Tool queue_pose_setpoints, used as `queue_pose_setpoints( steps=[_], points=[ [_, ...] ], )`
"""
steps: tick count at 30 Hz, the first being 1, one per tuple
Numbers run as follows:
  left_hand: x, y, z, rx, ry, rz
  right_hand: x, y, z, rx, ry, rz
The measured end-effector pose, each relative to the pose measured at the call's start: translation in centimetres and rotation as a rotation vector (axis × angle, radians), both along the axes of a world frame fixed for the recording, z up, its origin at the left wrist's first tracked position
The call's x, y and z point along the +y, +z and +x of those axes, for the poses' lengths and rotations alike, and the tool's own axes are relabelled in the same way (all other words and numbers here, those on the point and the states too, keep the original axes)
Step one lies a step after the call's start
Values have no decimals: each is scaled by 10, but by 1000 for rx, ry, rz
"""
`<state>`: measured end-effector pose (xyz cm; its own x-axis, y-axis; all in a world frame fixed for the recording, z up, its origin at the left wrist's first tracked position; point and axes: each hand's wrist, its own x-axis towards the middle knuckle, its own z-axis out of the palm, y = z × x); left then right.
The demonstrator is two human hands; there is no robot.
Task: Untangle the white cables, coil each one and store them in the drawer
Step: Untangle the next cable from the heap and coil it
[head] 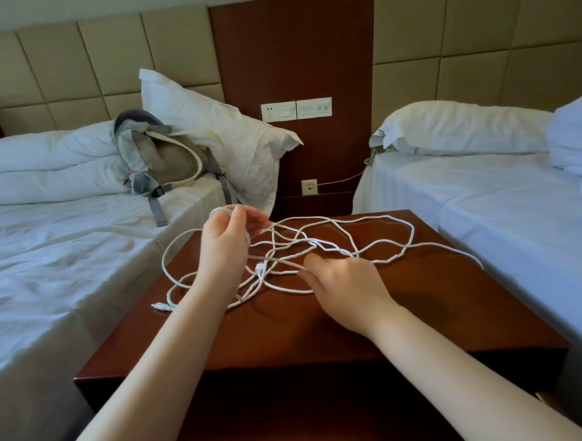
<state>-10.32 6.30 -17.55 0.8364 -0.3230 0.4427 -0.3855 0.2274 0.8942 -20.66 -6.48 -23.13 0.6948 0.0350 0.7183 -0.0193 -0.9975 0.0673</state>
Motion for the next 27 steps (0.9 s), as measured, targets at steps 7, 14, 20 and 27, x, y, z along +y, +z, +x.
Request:
queue_pose_setpoints(
  steps=[7,14,20,27],
  points=[
    [9,-2,-1,-381,161,550,-16,-3,4,-340,131,371],
    [-6,-14,-19,-291,-119,643,-17,0,5,-558,143,476],
    [-7,-11,-38,44,-676,547,-21,0,3,-517,163,610],
    [0,-2,-40,234,-1254,399,-19,-1,2,-243,335,639]
  ],
)
